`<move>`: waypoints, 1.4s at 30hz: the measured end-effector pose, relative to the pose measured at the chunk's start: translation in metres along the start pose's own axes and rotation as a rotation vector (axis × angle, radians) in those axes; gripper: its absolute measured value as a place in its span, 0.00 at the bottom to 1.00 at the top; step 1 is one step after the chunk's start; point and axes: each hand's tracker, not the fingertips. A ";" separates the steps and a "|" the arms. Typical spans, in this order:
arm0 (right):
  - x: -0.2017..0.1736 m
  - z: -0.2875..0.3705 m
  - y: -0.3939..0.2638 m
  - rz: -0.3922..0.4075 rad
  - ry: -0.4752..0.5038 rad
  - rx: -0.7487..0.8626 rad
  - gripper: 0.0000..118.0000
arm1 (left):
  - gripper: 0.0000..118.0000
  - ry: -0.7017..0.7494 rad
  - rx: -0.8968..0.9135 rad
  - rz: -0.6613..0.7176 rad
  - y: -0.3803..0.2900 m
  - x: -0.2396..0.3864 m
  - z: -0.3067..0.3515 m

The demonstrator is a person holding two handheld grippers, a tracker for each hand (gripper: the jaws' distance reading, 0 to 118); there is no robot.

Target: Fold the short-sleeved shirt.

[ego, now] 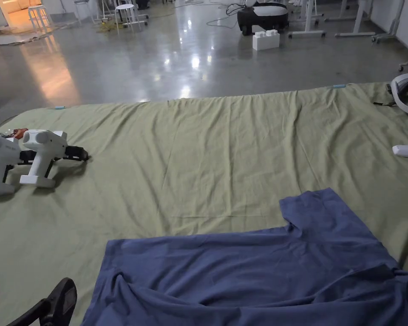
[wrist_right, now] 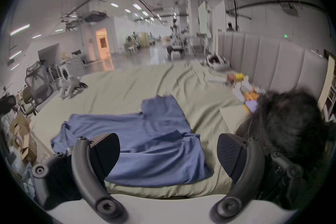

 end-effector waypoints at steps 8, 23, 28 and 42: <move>-0.045 0.056 0.009 0.019 0.070 0.131 0.09 | 0.03 0.038 0.048 -0.097 0.022 0.037 0.018; -0.062 0.026 -0.005 0.100 0.136 0.070 0.07 | 0.01 -0.187 -0.165 0.209 -0.002 -0.016 -0.042; -0.042 0.013 -0.015 -0.003 0.161 -0.026 0.07 | 0.55 -0.142 -0.350 0.250 -0.018 -0.044 -0.136; -0.001 -0.026 -0.042 -0.167 0.158 -0.254 0.07 | 0.56 -0.003 -0.825 0.218 -0.103 -0.074 -0.402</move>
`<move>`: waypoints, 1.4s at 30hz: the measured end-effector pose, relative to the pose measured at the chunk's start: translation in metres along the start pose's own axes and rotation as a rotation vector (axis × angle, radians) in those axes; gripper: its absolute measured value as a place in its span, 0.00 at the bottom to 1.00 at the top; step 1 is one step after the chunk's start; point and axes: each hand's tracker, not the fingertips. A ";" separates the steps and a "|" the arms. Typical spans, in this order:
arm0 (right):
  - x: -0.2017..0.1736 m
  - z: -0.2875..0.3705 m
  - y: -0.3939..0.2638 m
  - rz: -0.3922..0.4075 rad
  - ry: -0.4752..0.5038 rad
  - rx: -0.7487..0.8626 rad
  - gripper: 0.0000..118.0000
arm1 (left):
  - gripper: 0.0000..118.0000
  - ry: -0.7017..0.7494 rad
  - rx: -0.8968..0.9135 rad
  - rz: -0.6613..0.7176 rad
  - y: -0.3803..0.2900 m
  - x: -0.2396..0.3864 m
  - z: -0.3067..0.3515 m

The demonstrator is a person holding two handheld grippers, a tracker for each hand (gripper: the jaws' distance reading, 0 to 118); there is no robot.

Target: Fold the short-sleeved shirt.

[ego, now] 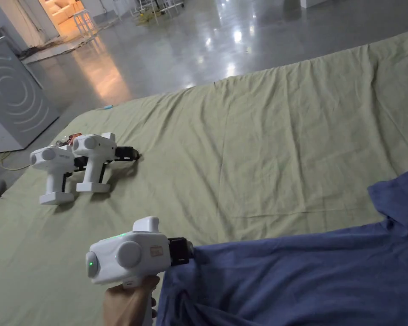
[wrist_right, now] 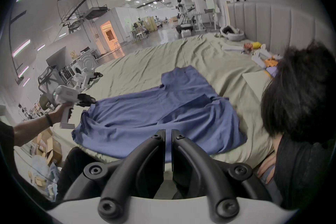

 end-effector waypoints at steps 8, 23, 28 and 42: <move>0.012 -0.014 0.002 0.035 -0.018 -0.092 0.07 | 0.05 0.083 -0.064 -0.276 -0.002 0.046 -0.007; 0.049 -0.236 0.188 -0.036 -0.122 -0.389 0.96 | 0.05 0.034 -0.235 -0.191 0.029 0.041 -0.017; 0.076 -0.299 0.189 0.008 -0.331 -0.558 0.93 | 0.05 0.009 -0.232 -0.175 0.028 0.034 -0.016; 0.056 -0.264 0.181 0.079 -0.169 -0.488 0.06 | 0.05 0.065 -0.088 -0.314 0.009 0.053 0.018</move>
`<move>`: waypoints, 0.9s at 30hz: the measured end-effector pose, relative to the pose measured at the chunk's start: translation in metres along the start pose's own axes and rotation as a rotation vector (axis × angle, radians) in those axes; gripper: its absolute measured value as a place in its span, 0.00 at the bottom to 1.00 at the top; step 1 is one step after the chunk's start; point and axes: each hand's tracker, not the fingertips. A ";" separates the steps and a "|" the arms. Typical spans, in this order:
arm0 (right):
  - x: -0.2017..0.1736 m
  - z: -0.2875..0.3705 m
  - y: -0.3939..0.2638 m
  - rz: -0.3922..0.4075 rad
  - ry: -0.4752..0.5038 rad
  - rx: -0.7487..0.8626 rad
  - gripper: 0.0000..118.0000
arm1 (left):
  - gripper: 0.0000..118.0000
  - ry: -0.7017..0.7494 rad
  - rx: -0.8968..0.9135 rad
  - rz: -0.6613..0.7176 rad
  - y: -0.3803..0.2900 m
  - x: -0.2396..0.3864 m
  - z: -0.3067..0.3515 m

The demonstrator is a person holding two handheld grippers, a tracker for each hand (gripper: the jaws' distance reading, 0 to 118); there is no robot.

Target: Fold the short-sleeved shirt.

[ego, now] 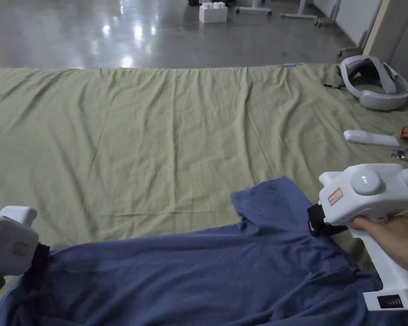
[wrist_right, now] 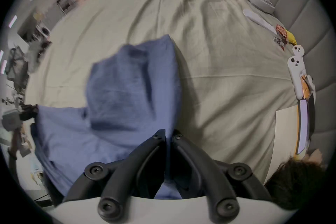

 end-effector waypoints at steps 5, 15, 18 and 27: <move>0.018 0.077 -0.049 0.010 0.042 0.123 0.06 | 0.05 -0.135 0.173 0.064 -0.056 -0.024 0.081; 0.046 0.134 -0.218 -0.124 0.047 0.245 0.06 | 0.05 -0.285 0.220 0.139 -0.191 -0.033 0.144; 0.050 0.127 -0.255 -0.244 0.061 0.242 0.06 | 0.05 -0.266 0.188 0.102 -0.209 -0.025 0.136; 0.030 0.110 -0.270 -0.134 0.063 0.228 0.13 | 0.13 -0.247 0.169 0.125 -0.220 -0.018 0.108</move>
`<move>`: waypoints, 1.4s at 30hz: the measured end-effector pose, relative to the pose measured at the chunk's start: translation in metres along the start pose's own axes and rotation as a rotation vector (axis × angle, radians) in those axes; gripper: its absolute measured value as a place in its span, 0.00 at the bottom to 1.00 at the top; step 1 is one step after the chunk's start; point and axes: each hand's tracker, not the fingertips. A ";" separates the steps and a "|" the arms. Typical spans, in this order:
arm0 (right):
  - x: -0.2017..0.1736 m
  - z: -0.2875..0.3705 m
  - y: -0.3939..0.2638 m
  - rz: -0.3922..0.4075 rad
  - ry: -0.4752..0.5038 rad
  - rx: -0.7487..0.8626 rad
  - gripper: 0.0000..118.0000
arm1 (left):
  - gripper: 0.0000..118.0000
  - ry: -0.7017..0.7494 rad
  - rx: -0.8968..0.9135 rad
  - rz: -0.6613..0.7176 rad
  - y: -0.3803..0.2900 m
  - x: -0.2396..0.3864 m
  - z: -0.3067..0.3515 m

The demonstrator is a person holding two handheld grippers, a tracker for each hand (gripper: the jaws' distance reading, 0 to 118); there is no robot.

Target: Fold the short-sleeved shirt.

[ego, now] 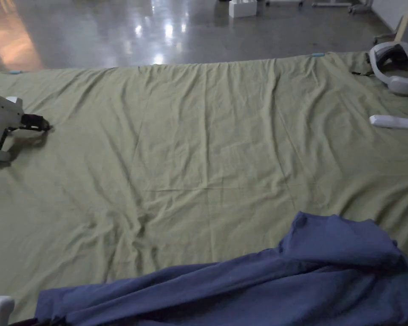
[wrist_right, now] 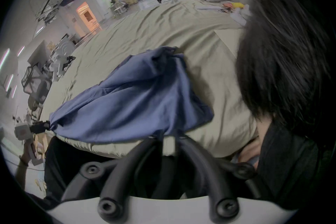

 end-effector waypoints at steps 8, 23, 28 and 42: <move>-0.067 0.048 0.019 0.115 0.121 0.208 0.71 | 0.75 0.078 0.312 -0.158 0.002 0.067 0.074; -0.133 0.083 -0.011 0.204 0.077 0.506 0.04 | 0.78 0.209 0.736 -0.097 -0.046 0.142 0.153; -0.147 0.090 -0.024 0.306 0.030 0.571 0.02 | 0.08 0.243 0.691 -0.061 -0.048 0.133 0.153; -0.198 0.126 -0.070 0.602 -0.025 0.846 0.02 | 0.01 0.206 0.670 -0.042 -0.059 0.129 0.160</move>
